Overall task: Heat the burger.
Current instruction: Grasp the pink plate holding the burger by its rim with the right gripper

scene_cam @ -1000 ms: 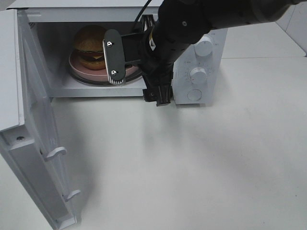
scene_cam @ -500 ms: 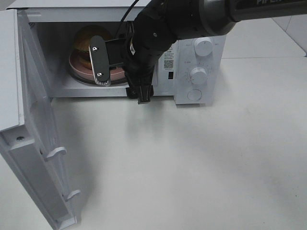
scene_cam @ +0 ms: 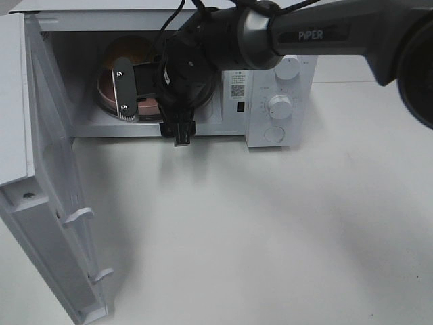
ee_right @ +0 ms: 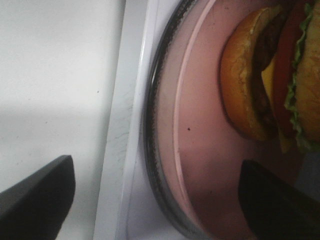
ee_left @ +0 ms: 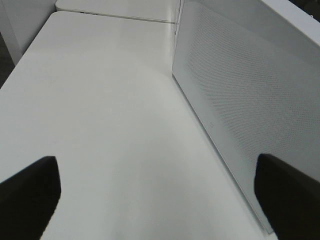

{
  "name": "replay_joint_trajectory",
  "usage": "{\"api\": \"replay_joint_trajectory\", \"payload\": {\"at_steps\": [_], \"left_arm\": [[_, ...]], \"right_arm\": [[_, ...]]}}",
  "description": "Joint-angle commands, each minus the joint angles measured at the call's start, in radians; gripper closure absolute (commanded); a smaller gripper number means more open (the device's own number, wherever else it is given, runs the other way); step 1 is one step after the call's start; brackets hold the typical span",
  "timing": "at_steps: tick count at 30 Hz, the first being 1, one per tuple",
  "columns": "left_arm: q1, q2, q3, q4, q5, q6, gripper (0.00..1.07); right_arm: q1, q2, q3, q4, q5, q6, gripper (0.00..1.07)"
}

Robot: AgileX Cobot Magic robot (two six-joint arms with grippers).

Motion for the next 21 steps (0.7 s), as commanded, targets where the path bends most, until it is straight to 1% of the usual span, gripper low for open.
{"api": "replay_joint_trajectory", "payload": {"at_steps": [1,2,9,13,16,17,18,19,20,21], "left_arm": [[0.001,-0.007,0.005,0.000,-0.014,-0.006,0.09],[0.001,-0.007,0.005,0.000,-0.014,-0.006,0.09],[0.001,-0.007,0.005,0.000,-0.014,-0.006,0.09],[0.001,-0.007,0.005,0.000,-0.014,-0.006,0.09],[0.001,-0.007,0.005,0.001,-0.014,-0.007,0.09],[0.001,-0.007,0.005,0.002,-0.014,-0.009,0.09],[0.001,-0.007,0.005,0.002,-0.014,-0.009,0.09],[0.001,-0.007,0.005,0.002,-0.014,-0.009,0.09],[0.001,-0.007,0.005,0.003,-0.014,-0.008,0.09],[0.001,-0.007,0.005,0.003,-0.014,-0.008,0.09]], "right_arm": [[-0.003,0.042,-0.062,0.000,0.000,0.042,0.24],[-0.003,0.067,-0.090,0.000,-0.001,0.050,0.25],[-0.004,0.137,-0.157,0.024,-0.020,0.056,0.26],[-0.013,0.151,-0.174,0.045,-0.027,0.056,0.27],[-0.014,0.154,-0.175,0.053,-0.034,0.056,0.30],[-0.014,0.154,-0.175,0.053,-0.034,0.056,0.34],[-0.014,0.154,-0.175,0.053,-0.034,0.056,0.34],[-0.014,0.154,-0.175,0.053,-0.039,0.057,0.41],[-0.014,0.154,-0.175,0.054,-0.044,0.063,0.44],[-0.014,0.154,-0.175,0.054,-0.044,0.063,0.44]]}}
